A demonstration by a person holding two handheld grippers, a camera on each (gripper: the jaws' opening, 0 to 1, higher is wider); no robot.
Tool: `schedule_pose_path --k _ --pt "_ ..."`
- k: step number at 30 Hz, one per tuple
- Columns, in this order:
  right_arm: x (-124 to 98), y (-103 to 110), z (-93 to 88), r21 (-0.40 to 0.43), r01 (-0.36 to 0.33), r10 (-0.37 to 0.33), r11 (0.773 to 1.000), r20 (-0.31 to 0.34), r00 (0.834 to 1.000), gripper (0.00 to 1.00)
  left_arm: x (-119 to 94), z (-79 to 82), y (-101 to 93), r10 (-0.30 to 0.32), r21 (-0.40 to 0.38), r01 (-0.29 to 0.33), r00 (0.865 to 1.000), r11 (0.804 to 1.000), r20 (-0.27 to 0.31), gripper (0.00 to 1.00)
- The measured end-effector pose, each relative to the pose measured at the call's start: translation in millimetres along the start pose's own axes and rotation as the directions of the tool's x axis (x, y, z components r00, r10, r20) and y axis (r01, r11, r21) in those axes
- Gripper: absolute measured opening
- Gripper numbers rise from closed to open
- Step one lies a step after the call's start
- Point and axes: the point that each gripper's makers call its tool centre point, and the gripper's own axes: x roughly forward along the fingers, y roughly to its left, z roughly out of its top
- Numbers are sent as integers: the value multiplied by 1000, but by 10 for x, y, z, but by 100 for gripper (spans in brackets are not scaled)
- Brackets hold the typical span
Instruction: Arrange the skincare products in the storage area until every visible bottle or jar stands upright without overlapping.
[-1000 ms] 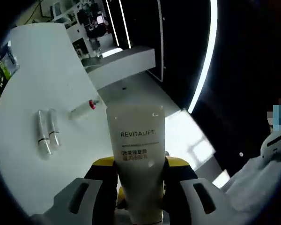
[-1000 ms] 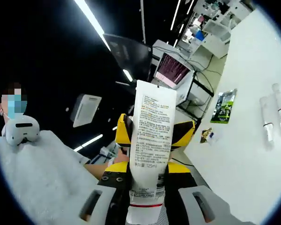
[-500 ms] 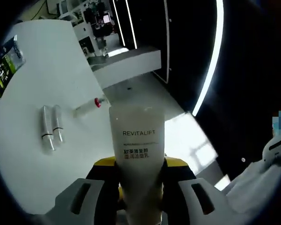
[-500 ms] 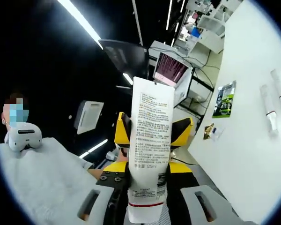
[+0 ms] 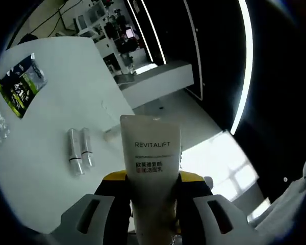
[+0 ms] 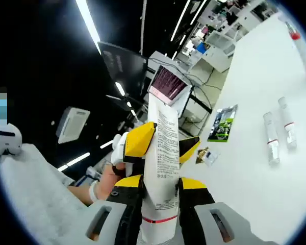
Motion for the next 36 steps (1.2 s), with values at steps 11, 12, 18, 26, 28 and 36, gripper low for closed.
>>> schedule_pose_path --k 11,12,18,26,28,36 --pt "153 -113 -238 -205 137 -166 969 -127 978 17 -7 22 143 117 36 -118 993 992 32 29" --pt "182 -123 -259 -246 147 -182 958 -127 975 17 3 12 144 122 45 -123 992 991 27 29" --pt "134 -144 -208 -203 158 -176 966 -75 982 14 -20 12 149 102 56 -104 994 993 31 30" --pt "-17 -66 -119 -48 11 -11 999 -1 1000 11 17 -4 -78 -50 83 50 999 995 -10 28" --pt "-56 -37 -132 -7 -32 32 999 16 999 10 23 -41 -120 -78 93 81 996 992 -33 27" --pt "-207 286 -188 128 -266 264 955 31 964 10 -31 -167 -372 -269 22 273 956 962 -113 21"
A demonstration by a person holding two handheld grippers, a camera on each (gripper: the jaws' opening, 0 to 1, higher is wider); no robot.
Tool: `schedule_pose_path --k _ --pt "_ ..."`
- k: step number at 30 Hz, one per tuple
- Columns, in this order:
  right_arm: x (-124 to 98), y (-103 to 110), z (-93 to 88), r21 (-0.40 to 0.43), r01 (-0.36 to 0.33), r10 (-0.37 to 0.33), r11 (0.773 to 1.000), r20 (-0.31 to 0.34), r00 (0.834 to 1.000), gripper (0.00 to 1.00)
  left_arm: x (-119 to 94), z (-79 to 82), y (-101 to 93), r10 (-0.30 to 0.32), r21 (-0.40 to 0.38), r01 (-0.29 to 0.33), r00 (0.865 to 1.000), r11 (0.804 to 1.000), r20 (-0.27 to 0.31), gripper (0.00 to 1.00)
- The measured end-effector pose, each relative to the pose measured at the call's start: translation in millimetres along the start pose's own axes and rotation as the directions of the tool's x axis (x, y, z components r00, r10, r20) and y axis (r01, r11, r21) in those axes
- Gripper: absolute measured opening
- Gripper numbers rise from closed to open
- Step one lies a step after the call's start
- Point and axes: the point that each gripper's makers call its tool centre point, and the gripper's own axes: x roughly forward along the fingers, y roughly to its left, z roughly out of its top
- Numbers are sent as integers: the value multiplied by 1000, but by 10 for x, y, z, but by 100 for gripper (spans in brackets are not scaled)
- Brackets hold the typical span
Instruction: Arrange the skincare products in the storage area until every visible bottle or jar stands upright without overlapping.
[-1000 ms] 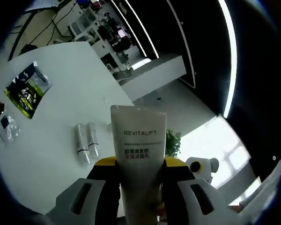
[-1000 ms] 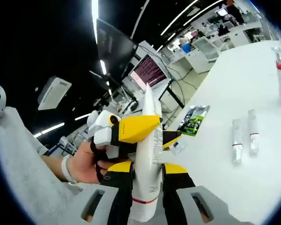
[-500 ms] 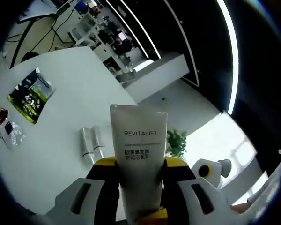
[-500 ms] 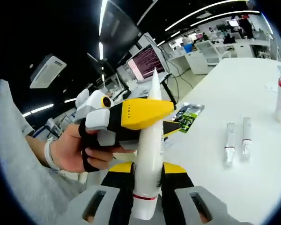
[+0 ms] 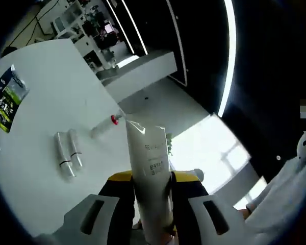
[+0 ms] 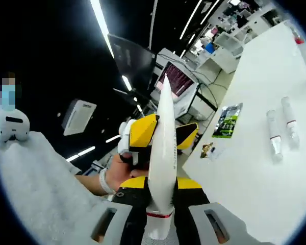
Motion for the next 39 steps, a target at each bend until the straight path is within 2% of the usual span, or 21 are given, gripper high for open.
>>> schedule_pose_path --k 2,4,6,9,12,14,17,18,20,22,24,27,28,29,31,32,34,36,37,39 --pt "-11 11 9 4 -16 16 1000 12 1000 11 9 4 -41 -21 -6 21 1000 1000 -1 19" --pt "-10 85 25 58 -73 71 996 33 997 11 12 8 -82 -37 -13 37 999 999 0 18" --pt "-5 50 31 43 -59 57 997 39 998 12 17 25 -88 -38 -23 39 999 999 7 17" --pt "25 19 46 49 -37 35 998 49 998 13 9 45 -33 -2 -32 3 1000 999 7 16" --pt "48 -84 42 26 37 -38 999 39 998 14 -20 70 61 53 -3 -53 998 999 22 15" --pt "60 -115 44 15 57 -58 998 36 998 14 -35 76 79 75 11 -75 997 997 34 13" --pt "69 -201 68 -40 139 -138 989 37 990 17 -67 114 152 119 6 -120 991 993 60 10" --pt "80 -262 65 -88 193 -192 977 25 981 18 -72 121 175 136 -15 -136 988 991 68 10" --pt "98 -311 36 -141 245 -249 959 -8 969 19 -83 103 251 192 32 -195 979 980 65 9" --pt "135 -327 12 -188 281 -293 941 -37 955 20 -67 89 236 194 47 -197 979 979 55 9" --pt "130 -379 57 -246 341 -357 907 -22 934 21 -86 123 284 240 71 -245 968 967 72 9" --pt "145 -432 101 -348 420 -451 838 -10 892 22 -96 162 354 298 96 -307 950 947 93 9" --pt "153 -461 112 -393 452 -494 801 -6 870 23 -91 165 363 308 97 -318 946 943 99 9" --pt "160 -475 121 -419 467 -515 778 -2 857 23 -88 170 378 325 109 -335 940 936 104 9" --pt "164 -505 153 -482 500 -564 719 15 826 24 -102 197 435 367 121 -381 922 917 125 9" --pt "167 -531 177 -522 521 -599 675 25 800 25 -87 195 426 363 125 -377 924 918 124 9" --pt "199 -546 199 -587 530 -640 612 26 768 26 -97 209 460 385 130 -401 913 907 135 9" --pt "229 -557 235 -623 533 -656 573 41 753 27 -99 219 465 384 118 -401 912 909 143 9" --pt "247 -566 247 -630 541 -668 558 47 743 28 -107 233 469 390 90 -406 907 909 157 9" --pt "267 -582 276 -630 555 -679 543 60 732 29 -109 253 467 388 60 -403 905 913 176 9"
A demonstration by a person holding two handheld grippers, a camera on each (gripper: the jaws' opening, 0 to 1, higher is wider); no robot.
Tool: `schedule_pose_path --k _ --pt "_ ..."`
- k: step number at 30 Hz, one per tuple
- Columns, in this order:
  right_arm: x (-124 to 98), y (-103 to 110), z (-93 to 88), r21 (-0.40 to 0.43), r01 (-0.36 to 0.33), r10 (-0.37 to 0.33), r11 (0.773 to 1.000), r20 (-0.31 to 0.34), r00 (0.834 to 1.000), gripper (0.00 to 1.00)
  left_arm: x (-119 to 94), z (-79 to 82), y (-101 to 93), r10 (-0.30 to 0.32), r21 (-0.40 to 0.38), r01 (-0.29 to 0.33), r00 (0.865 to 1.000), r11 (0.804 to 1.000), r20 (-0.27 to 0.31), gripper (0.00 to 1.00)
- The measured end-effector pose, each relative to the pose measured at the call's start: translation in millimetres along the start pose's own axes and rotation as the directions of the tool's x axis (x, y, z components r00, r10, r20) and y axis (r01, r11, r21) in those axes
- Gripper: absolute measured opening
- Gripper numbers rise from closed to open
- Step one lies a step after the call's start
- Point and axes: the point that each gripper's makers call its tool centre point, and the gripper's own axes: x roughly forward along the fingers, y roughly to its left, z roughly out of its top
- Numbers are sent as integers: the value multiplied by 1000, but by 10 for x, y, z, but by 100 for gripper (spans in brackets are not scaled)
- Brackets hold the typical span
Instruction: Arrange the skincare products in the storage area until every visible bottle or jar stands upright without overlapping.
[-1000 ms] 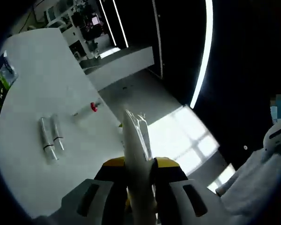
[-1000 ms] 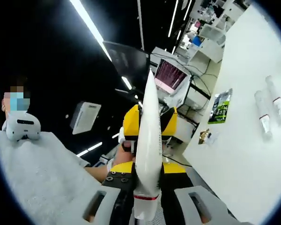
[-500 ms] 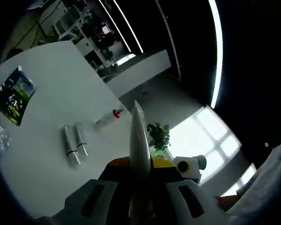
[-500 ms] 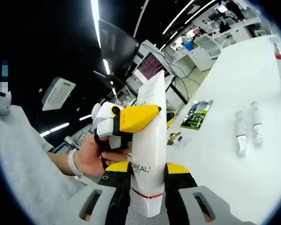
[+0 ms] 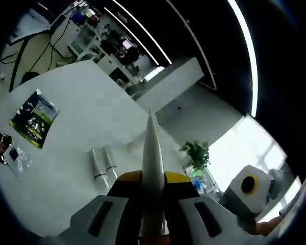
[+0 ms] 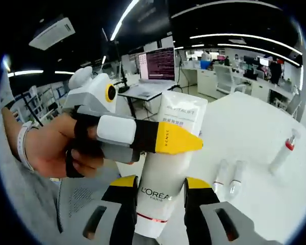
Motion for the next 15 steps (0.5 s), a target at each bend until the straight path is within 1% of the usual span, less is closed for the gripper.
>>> schedule_pose_path --k 3,5,6,7,8,11,15 --pt "19 -29 30 -3 26 -26 1000 3 1000 30 -1 -2 -33 4 0 -4 1000 1000 6 9" --pt "22 -54 52 -35 54 -54 998 8 998 31 6 -15 -69 5 16 -5 1000 1000 8 9" --pt "21 -82 59 -70 80 -79 994 12 997 32 14 -13 -88 6 36 -6 1000 999 16 10" --pt "26 -84 46 -76 85 -85 993 6 996 31 20 -12 -88 9 58 -10 1000 998 15 10" --pt "31 -93 32 -67 82 -82 994 6 997 31 28 -23 -96 8 78 -9 1000 997 5 10" --pt "11 -148 -31 -56 67 -67 996 -9 998 27 32 -72 -82 -1 55 3 1000 998 -24 11" --pt "-51 -155 -73 -46 45 -44 998 11 999 22 17 -118 -119 -40 35 43 997 998 -62 13"
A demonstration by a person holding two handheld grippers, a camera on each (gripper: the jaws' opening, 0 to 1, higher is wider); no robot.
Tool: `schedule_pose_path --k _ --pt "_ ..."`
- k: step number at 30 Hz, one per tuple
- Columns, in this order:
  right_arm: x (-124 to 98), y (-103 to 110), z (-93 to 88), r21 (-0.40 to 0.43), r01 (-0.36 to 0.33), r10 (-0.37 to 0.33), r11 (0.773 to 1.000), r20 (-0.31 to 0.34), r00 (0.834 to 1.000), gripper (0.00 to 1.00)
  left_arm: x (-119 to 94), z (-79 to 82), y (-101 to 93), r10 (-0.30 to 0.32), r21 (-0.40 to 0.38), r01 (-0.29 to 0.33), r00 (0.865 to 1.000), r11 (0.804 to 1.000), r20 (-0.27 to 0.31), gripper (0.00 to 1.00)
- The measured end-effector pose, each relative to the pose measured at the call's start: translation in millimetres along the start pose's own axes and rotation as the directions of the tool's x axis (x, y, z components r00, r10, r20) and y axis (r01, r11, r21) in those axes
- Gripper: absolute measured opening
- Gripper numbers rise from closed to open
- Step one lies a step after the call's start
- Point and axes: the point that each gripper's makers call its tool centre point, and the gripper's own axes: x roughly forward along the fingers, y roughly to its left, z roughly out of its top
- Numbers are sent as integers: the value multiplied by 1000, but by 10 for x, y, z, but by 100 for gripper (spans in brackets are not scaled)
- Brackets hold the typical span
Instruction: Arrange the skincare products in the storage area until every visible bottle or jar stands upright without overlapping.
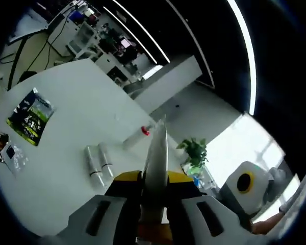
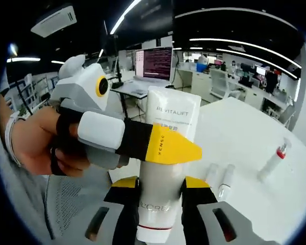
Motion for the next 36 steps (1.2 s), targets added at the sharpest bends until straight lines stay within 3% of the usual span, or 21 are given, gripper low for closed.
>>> schedule_pose_path --k 6,11,12,16,22,30,36 --pt "-39 14 -47 4 -10 10 1000 16 1000 21 11 -65 -64 -10 128 15 999 992 -46 15" --pt "-55 -10 -110 -8 -1 1 1000 -5 1000 21 -32 103 -65 -29 128 27 1000 991 9 11" --pt "-61 3 -100 -9 -2 2 1000 6 1000 21 -27 85 -61 -30 112 31 999 993 -10 10" --pt "-41 23 -64 -16 11 -11 1000 11 1000 24 -49 106 -53 -26 108 24 1000 994 16 8" --pt "-28 18 -76 39 13 -13 999 -10 1000 25 -51 33 -154 -37 204 37 999 978 -3 6" --pt "-66 -21 -93 36 61 -60 998 -25 998 26 -7 -2 -203 -33 221 36 999 975 -14 6" --pt "-125 -49 -26 17 101 -101 995 3 995 31 -15 -57 -235 -40 209 45 999 977 -30 6"
